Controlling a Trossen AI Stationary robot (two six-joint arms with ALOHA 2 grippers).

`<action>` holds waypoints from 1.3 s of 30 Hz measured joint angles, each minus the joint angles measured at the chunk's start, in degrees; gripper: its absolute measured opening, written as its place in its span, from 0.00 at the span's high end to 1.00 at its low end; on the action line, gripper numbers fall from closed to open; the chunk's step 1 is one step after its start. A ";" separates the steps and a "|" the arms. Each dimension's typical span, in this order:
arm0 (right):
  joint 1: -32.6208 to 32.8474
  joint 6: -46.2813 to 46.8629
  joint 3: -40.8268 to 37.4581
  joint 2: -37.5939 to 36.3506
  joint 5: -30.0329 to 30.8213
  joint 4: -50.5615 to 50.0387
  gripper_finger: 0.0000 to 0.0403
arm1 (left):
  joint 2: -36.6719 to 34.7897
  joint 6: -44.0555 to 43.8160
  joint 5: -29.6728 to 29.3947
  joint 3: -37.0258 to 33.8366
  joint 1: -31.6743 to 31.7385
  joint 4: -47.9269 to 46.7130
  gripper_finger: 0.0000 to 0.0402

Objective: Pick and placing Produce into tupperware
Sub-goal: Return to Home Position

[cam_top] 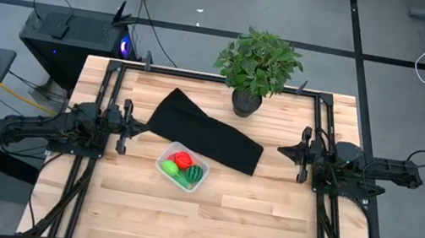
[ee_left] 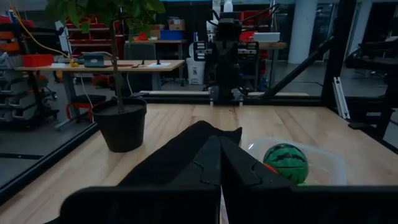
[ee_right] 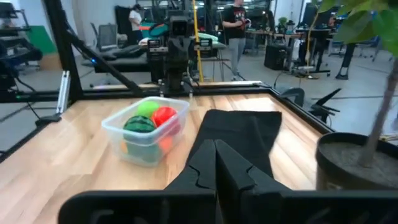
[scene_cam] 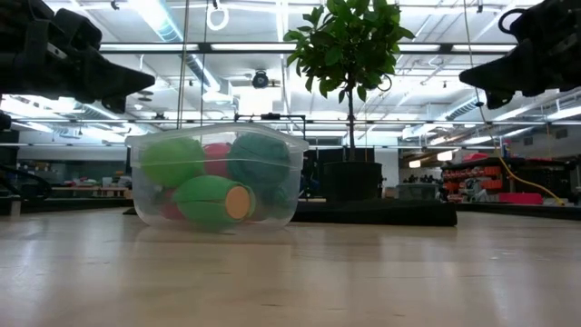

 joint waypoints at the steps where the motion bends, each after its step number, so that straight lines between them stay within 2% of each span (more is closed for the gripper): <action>1: 0.01 0.20 -0.20 0.03 -0.18 0.52 1.00 | 0.16 -0.01 0.01 0.00 0.01 -0.01 1.00; 8: 0.12 -0.10 -6.08 0.03 -3.56 12.38 1.00 | 2.83 -1.25 0.12 0.00 0.02 -0.04 1.00; 16: -0.01 -0.37 -5.93 0.66 -4.58 12.08 1.00 | 3.85 -1.23 0.78 -0.02 0.01 0.29 1.00; 19: -0.01 -0.76 -5.93 0.80 -4.43 12.15 1.00 | 3.84 -0.90 3.54 -0.04 0.02 0.87 1.00; 23: -0.01 -0.66 -5.93 0.80 -4.41 12.18 1.00 | 3.83 -1.07 4.39 -0.04 0.02 0.99 1.00; 35: -0.01 -0.32 -5.93 1.19 -4.41 12.18 1.00 | 3.83 -1.42 4.50 -0.07 -0.13 2.61 1.00; 39: -0.04 -0.34 -5.93 1.49 -4.41 12.14 1.00 | 3.83 -2.82 4.36 -0.07 -1.89 2.80 1.00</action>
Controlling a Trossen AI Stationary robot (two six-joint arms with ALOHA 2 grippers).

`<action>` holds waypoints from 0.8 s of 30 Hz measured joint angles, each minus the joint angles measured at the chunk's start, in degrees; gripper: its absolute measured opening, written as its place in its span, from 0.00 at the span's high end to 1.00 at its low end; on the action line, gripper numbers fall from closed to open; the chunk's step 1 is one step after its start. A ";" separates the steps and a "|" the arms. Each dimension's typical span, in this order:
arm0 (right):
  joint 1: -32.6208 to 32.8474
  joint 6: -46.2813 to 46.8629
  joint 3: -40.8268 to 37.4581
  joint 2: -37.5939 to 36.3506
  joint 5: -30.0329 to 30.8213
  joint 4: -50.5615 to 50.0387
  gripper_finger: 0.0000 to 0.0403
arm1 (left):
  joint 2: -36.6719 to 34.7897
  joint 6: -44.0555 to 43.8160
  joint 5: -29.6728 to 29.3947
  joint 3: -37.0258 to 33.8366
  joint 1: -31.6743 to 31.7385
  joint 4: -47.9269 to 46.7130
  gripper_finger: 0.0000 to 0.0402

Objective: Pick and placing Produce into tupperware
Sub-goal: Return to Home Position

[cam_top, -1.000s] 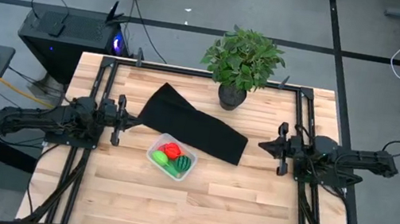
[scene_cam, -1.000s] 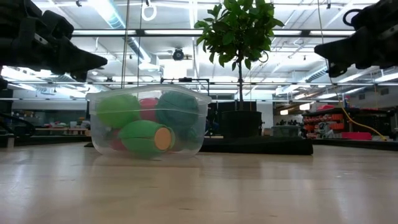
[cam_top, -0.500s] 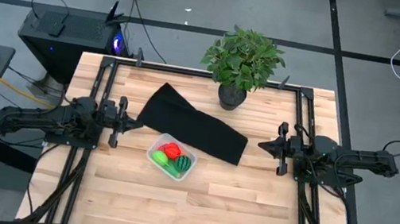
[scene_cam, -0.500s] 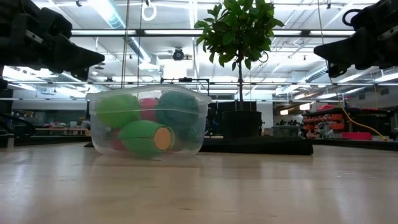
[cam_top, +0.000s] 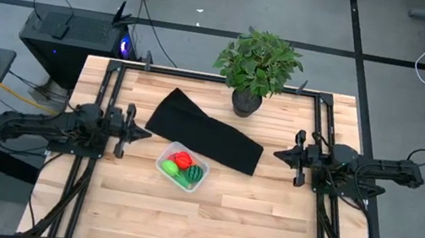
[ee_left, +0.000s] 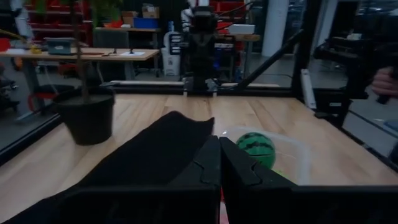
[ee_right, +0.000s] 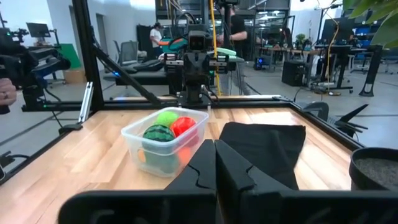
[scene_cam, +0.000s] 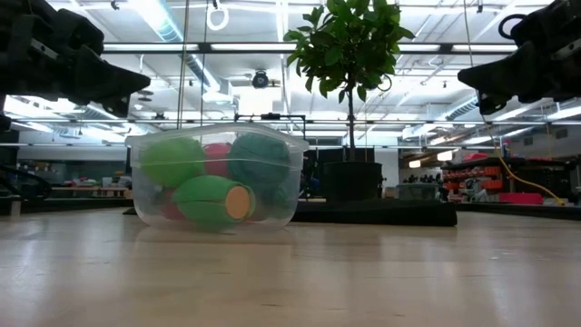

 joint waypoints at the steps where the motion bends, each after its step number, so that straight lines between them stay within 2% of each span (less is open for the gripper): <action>1: 0.00 0.00 0.00 0.19 0.00 0.02 1.00 | 0.00 0.01 -0.16 0.00 -0.91 0.31 1.00; 7: 0.01 0.33 0.00 1.35 0.46 0.10 1.00 | 0.00 4.32 -7.38 0.00 -6.35 0.83 1.00; 24: 0.00 -3.27 0.02 1.62 1.31 0.21 1.00 | 0.00 5.59 -8.62 0.00 -7.49 -0.55 0.99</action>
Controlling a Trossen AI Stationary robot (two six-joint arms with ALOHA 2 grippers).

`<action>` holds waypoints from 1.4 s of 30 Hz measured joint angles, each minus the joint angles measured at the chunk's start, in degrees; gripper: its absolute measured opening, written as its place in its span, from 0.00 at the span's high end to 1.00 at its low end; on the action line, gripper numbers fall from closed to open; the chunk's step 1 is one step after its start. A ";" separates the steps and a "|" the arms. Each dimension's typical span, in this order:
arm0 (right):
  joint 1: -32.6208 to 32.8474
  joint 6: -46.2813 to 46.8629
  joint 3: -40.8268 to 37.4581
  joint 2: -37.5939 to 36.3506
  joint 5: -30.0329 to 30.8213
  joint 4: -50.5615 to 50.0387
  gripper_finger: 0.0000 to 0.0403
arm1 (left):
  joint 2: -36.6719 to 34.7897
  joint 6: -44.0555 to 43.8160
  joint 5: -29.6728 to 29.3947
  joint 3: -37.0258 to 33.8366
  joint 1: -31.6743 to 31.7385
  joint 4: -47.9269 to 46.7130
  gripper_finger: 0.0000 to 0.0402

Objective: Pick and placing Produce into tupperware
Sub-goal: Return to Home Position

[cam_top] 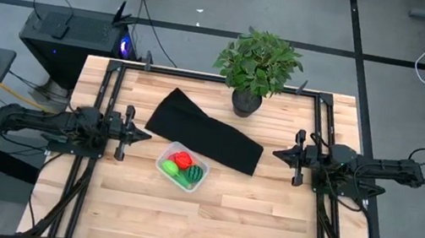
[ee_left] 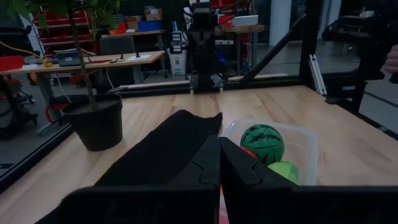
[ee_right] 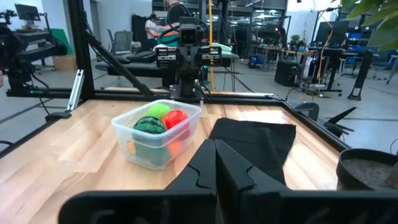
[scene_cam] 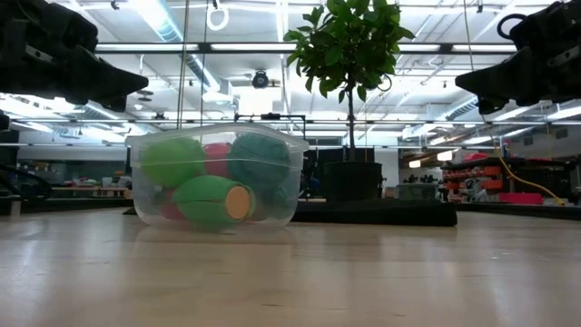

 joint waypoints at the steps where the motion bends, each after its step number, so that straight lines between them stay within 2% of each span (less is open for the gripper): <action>1: 0.00 -0.23 0.00 0.00 -0.02 0.00 1.00 | 0.00 0.10 0.00 0.00 0.02 -0.09 0.99; 17: 0.00 -0.78 0.02 0.00 0.61 0.09 0.99 | 0.00 0.54 0.20 0.01 0.00 0.08 0.99; 26: 0.02 -0.75 0.02 0.00 0.61 0.09 0.99 | 0.00 0.55 0.22 0.02 0.00 0.08 0.92; 42: 0.02 -0.75 0.02 0.00 0.61 0.09 0.99 | 0.00 0.57 0.22 0.02 0.02 0.13 0.95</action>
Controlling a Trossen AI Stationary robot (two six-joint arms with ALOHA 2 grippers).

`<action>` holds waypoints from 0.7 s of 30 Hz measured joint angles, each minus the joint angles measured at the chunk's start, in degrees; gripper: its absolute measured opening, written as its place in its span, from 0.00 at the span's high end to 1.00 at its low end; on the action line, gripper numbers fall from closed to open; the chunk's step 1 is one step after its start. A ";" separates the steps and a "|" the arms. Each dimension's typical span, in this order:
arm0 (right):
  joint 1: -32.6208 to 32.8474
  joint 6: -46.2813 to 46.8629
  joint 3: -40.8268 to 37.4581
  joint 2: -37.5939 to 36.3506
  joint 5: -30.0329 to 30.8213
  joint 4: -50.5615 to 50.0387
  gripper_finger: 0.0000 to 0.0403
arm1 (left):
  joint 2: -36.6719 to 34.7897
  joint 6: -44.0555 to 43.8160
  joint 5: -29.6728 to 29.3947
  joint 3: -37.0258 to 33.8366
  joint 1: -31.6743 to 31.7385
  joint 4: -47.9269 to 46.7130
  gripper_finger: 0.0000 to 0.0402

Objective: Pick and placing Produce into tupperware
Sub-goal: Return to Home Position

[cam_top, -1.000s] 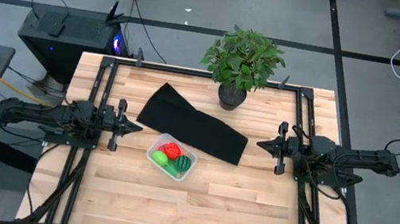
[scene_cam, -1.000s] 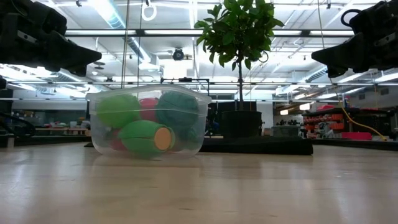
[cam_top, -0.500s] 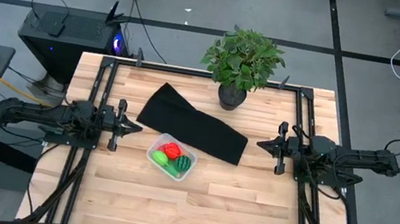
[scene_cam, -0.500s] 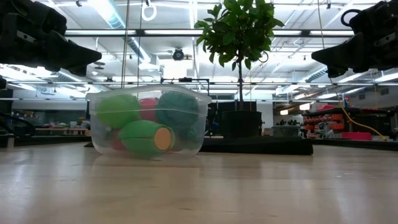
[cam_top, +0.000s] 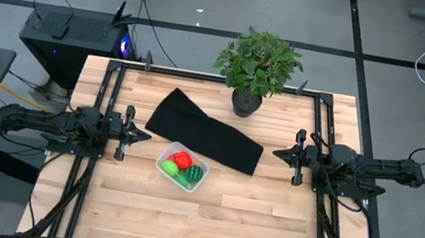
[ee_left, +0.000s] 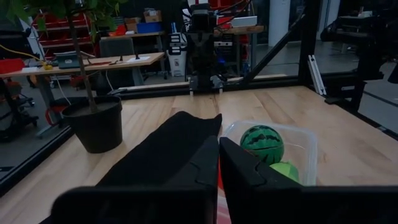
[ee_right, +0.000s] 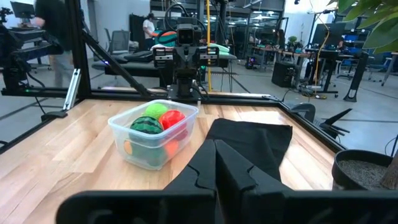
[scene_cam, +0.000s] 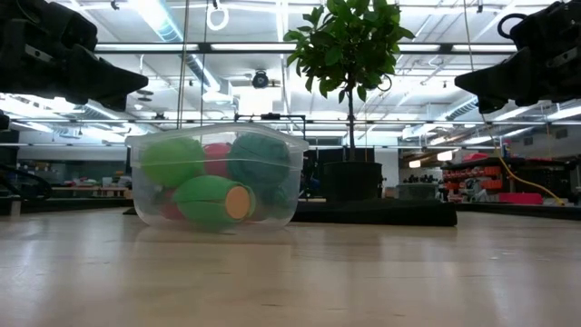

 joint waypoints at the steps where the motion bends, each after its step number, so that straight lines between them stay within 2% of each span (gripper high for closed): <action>1: 0.00 0.00 0.00 0.00 0.00 -0.01 0.99 | 0.00 -0.01 0.00 0.00 0.00 0.00 0.94; 9: 0.00 0.00 0.00 0.00 0.00 0.00 0.99 | 0.00 0.00 0.00 0.00 0.00 0.00 0.92; 21: 0.00 0.00 0.00 0.00 0.00 0.00 0.99 | 0.00 0.00 0.00 0.00 0.00 0.00 0.95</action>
